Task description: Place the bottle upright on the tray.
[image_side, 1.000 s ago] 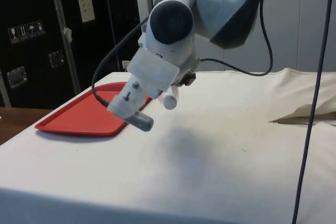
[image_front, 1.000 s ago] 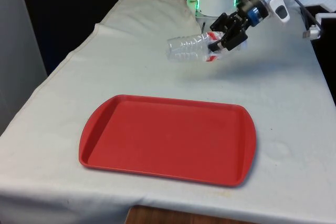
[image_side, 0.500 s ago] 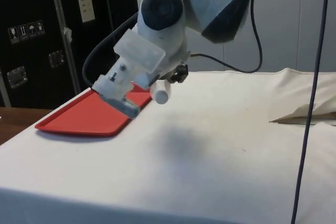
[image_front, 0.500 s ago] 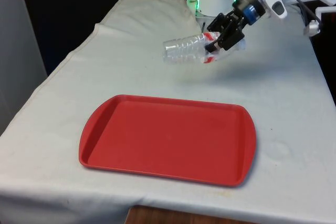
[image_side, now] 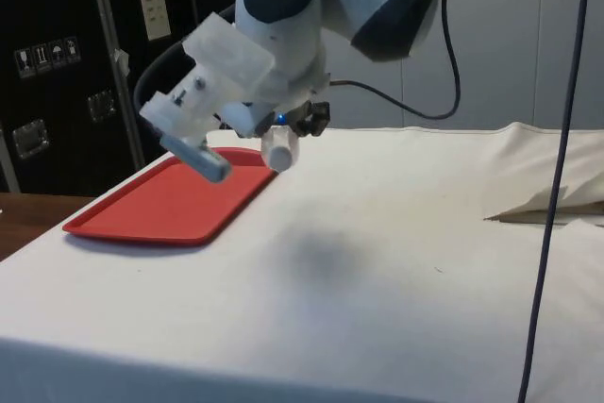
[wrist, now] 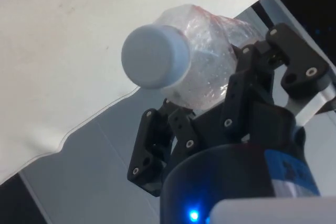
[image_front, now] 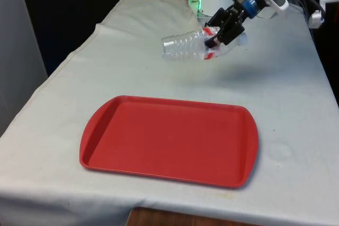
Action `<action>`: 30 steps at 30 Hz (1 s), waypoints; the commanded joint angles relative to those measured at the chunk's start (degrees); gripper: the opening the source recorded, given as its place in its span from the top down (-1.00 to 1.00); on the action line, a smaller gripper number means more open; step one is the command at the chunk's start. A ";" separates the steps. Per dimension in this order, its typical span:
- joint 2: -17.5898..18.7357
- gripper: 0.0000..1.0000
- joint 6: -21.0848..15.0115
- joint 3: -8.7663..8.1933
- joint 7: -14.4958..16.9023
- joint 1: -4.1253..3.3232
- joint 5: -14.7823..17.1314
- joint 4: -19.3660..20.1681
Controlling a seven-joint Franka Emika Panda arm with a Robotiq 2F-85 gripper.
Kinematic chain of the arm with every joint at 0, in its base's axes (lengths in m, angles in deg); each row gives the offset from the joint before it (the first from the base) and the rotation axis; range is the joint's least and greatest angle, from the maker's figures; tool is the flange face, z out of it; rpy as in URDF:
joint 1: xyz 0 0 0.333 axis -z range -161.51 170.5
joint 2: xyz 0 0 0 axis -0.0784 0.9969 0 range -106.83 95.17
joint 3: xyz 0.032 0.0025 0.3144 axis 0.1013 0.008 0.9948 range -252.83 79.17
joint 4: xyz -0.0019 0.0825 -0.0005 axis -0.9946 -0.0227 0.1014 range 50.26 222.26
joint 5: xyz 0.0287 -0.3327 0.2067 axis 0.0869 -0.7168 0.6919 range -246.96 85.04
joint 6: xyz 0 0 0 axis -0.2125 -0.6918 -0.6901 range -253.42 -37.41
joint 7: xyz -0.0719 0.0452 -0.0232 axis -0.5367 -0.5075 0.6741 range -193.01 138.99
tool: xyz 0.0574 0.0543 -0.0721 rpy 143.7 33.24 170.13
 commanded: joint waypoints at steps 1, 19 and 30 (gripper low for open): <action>-0.46 0.34 -0.63 0.00 0.74 0.29 0.69 0.06; -1.66 0.34 -3.72 -1.78 2.86 0.74 3.90 -1.20; -1.95 0.34 -8.02 -4.24 3.72 0.86 5.50 -1.49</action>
